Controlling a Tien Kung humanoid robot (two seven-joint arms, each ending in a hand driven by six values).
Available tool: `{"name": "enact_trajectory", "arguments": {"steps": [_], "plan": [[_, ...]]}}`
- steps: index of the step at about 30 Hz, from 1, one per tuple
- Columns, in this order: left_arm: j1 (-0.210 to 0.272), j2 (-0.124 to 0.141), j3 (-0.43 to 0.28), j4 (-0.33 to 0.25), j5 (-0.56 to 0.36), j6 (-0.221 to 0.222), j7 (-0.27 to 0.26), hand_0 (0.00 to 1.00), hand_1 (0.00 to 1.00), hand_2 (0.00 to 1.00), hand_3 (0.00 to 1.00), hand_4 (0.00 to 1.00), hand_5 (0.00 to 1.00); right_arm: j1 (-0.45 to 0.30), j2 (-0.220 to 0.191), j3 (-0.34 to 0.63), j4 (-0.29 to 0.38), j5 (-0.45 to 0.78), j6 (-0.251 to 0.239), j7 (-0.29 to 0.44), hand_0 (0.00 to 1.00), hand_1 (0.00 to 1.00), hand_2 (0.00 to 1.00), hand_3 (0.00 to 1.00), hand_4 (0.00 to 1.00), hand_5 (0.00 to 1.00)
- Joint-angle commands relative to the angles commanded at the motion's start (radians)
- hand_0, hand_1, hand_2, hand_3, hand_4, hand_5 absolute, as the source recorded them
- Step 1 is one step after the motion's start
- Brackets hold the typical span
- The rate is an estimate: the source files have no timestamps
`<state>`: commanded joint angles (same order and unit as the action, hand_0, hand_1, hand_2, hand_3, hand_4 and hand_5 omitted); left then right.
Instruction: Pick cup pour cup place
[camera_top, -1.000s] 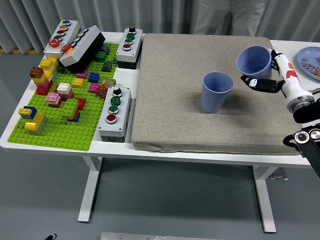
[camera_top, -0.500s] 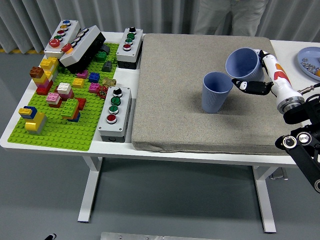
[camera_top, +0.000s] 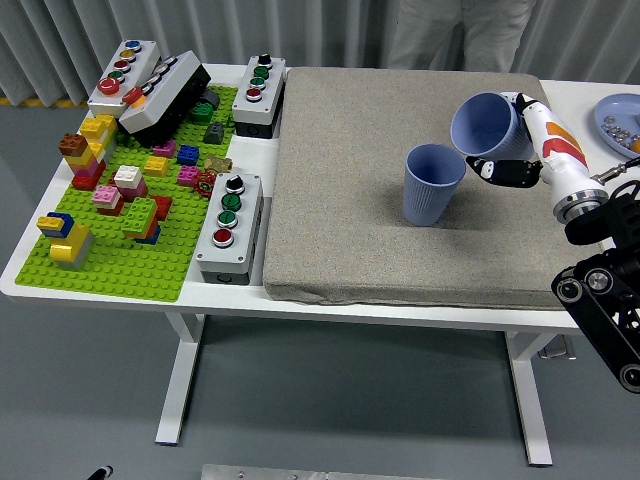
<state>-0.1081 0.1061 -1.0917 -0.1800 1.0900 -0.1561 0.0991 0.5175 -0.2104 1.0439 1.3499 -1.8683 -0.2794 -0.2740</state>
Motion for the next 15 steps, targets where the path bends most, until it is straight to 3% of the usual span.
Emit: {"name": "enact_trajectory", "arguments": {"steps": [15], "plan": [[0.0,0.001,0.0,0.0,-0.002,0.001,0.0,0.824,0.787,0.858,0.775,0.597,0.998,0.008,0.004,-0.035,0.005,-0.038,0.0,-0.012,0.782,0.672,0.571,0.66,0.669,0.174]]}}
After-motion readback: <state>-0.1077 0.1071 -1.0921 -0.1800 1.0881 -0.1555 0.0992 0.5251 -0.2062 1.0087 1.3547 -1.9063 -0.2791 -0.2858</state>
